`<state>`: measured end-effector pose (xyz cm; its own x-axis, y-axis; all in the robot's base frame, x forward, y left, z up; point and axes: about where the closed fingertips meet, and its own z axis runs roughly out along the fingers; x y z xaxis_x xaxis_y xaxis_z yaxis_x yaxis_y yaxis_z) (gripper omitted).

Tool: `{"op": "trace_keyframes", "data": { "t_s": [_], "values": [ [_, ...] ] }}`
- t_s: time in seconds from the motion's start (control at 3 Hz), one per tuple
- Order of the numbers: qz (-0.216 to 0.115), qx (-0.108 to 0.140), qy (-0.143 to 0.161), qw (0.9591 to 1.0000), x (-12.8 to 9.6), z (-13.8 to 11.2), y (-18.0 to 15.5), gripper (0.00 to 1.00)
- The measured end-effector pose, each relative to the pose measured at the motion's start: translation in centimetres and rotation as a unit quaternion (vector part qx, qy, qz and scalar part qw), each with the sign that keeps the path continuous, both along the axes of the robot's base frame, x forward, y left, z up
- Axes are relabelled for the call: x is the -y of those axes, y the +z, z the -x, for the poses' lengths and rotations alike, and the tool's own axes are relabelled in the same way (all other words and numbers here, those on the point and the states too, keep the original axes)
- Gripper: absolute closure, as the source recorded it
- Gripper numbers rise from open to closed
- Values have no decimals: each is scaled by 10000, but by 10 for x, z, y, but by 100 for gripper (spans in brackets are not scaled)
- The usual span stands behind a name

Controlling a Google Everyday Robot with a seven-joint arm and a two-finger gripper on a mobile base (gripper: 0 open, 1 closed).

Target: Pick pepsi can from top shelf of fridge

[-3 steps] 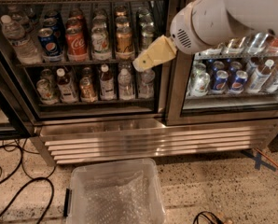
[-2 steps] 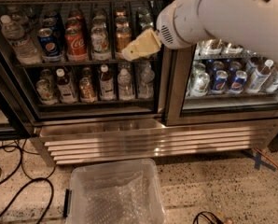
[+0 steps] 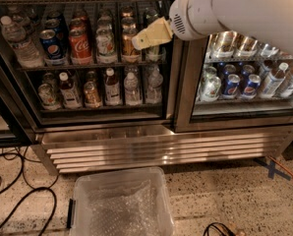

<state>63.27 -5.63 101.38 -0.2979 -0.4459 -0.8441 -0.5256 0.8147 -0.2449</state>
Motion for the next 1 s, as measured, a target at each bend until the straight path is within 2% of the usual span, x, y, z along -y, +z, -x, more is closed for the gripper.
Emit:
{"op": "trace_keyframes", "data": {
  "t_s": [0.33, 0.67, 1.0],
  "values": [
    [-161, 250, 60, 9995, -16, -18, -2, 0],
    [-412, 630, 166, 9970, -41, -50, 7, 0],
    [-517, 839, 197, 9949, -65, -75, 15, 0]
  ]
}}
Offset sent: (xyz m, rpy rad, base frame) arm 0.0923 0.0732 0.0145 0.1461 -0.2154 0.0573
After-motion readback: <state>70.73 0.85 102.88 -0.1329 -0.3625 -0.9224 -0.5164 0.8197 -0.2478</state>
